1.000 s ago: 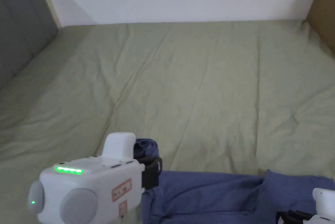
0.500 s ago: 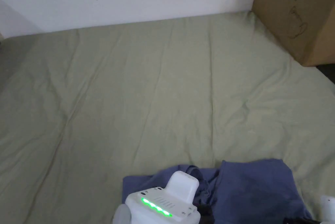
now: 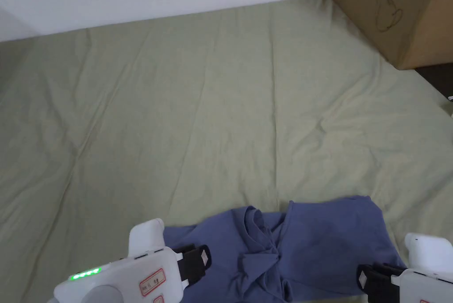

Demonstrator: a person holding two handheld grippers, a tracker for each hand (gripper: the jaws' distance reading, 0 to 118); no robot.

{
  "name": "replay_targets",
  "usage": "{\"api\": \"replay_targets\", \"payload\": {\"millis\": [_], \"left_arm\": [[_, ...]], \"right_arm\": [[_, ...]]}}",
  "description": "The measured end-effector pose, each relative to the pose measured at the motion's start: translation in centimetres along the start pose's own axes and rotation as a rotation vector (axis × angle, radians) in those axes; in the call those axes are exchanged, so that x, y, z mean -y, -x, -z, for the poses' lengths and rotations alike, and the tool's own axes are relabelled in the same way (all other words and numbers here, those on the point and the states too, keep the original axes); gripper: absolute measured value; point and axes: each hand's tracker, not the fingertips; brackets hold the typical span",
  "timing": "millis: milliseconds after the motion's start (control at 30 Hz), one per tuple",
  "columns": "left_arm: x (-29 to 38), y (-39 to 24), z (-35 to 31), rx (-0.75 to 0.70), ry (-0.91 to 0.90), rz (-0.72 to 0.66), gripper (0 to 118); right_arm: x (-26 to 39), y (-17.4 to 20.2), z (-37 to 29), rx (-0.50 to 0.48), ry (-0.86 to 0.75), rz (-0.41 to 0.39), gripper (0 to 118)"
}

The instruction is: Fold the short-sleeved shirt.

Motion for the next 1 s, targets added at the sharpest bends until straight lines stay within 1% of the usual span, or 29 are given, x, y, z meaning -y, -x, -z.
{"api": "replay_targets", "payload": {"millis": [133, 167, 200, 267, 300, 367, 400, 467, 533, 667, 767, 800, 867, 900, 933, 967, 1000], "left_arm": [[0.6, -1.2, 3.1, 0.135, 0.085, -0.044, 4], [1.0, -1.5, 4.2, 0.123, 0.131, -0.032, 4], [1.4, -1.9, 5.1, 0.065, 0.174, 0.019, 4], [2.2, -2.9, 5.9, 0.054, 0.199, 0.065, 4], [2.4, -3.0, 5.7, 0.063, 0.196, 0.044, 4], [2.7, -3.7, 5.3, 0.157, 0.203, 0.012, 4], [2.9, -4.2, 5.1, 0.190, 0.220, 0.030, 4], [3.5, -4.9, 5.2, 0.184, 0.241, 0.102, 4], [4.0, -5.7, 5.3, 0.155, 0.261, 0.140, 4], [3.8, -5.4, 4.2, 0.200, 0.249, 0.104, 4], [3.0, -4.4, 1.8, 0.242, 0.182, 0.077, 6], [2.3, -3.9, 0.9, 0.244, 0.140, 0.055, 11], [1.5, -2.0, -1.2, 0.240, 0.079, -0.001, 27], [1.0, -0.7, -2.3, 0.249, 0.050, -0.033, 27], [0.7, 0.4, -2.9, 0.247, 0.039, -0.057, 56], [0.6, 1.9, -3.8, 0.240, 0.028, -0.087, 98], [0.7, 3.4, -4.7, 0.223, -0.005, -0.111, 116]], "right_arm": [[0.1, 0.0, 0.0, 0.003, 0.002, 0.002, 3], [0.1, 0.0, 0.0, 0.006, 0.003, 0.006, 3], [0.1, -0.2, 0.0, 0.006, 0.006, 0.011, 3], [0.3, -0.3, -0.4, 0.007, 0.005, 0.016, 3], [0.4, -0.4, -0.6, 0.009, 0.003, 0.018, 3], [0.4, -0.5, -0.6, 0.014, 0.006, 0.021, 3], [0.4, -0.6, -0.5, 0.016, 0.007, 0.024, 3], [0.4, -0.6, -0.3, 0.020, 0.015, 0.026, 3], [0.4, -0.4, -0.3, 0.020, 0.016, 0.026, 3], [0.1, 0.5, -0.6, 0.014, 0.017, 0.000, 3], [-0.2, 0.9, -0.6, 0.019, 0.017, -0.018, 3], [-0.3, 1.1, -0.7, 0.022, 0.016, -0.023, 3], [-0.5, 1.5, -0.7, 0.023, 0.017, -0.031, 3], [-0.6, 1.7, -0.7, 0.024, 0.015, -0.037, 3], [-0.6, 1.9, -0.6, 0.022, 0.016, -0.043, 3], [-0.7, 2.2, -0.6, 0.022, 0.019, -0.051, 3], [-0.7, 2.5, -0.4, 0.024, 0.022, -0.059, 3]]}}
